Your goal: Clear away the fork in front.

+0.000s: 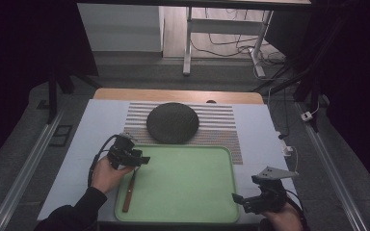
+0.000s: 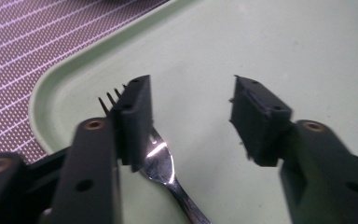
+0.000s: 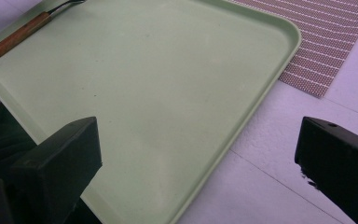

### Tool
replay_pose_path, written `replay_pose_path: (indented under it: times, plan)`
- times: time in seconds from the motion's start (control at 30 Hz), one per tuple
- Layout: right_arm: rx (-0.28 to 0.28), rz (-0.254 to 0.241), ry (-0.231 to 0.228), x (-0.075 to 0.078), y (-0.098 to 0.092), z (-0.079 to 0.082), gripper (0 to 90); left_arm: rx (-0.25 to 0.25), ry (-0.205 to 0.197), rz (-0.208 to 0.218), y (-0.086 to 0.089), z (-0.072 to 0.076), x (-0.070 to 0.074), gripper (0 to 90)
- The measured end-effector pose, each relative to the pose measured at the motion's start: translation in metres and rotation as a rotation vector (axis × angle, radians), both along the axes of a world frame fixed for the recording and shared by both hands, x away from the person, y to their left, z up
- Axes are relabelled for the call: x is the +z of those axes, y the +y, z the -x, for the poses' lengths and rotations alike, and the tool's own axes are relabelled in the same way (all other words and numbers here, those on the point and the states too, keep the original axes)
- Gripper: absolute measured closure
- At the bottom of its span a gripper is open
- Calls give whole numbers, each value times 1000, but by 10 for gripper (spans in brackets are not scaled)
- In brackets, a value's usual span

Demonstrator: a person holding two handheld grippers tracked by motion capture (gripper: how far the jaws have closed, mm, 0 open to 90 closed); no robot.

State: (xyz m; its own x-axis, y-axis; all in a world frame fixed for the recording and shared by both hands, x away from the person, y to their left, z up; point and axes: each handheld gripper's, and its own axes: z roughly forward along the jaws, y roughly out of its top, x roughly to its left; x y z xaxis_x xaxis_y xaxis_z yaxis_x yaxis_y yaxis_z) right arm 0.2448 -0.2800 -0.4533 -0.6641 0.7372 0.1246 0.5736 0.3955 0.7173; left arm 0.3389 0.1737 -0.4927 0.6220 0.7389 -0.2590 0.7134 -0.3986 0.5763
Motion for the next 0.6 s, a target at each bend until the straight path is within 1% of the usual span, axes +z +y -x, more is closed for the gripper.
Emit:
replay_pose_path:
  times: [0.23, 0.27, 0.3, 0.33, 0.37, 0.43, 0.6]
  plan:
    - [3, 3, -2, 0, 0, 0, 4, -36, -24, 67, 5, 8, 6, 246]
    - [2, 7, -2, 0, 1, 0, 4, -35, -21, 80, 5, 9, 7, 223]
    - [2, 7, -2, 0, 1, 0, 4, -34, -19, 95, 6, 10, 9, 210]
    - [3, 8, -2, 0, 1, 0, 4, -31, -19, 101, 7, 12, 10, 200]
    - [4, 5, -2, 0, 1, 0, 4, -33, -17, 104, 7, 13, 12, 198]
    - [4, 5, -1, 0, 1, 0, 4, -33, -27, 109, 9, 17, 16, 190]
    - [4, 6, -1, 0, 1, 0, 4, -36, -27, 135, 14, 25, 20, 152]
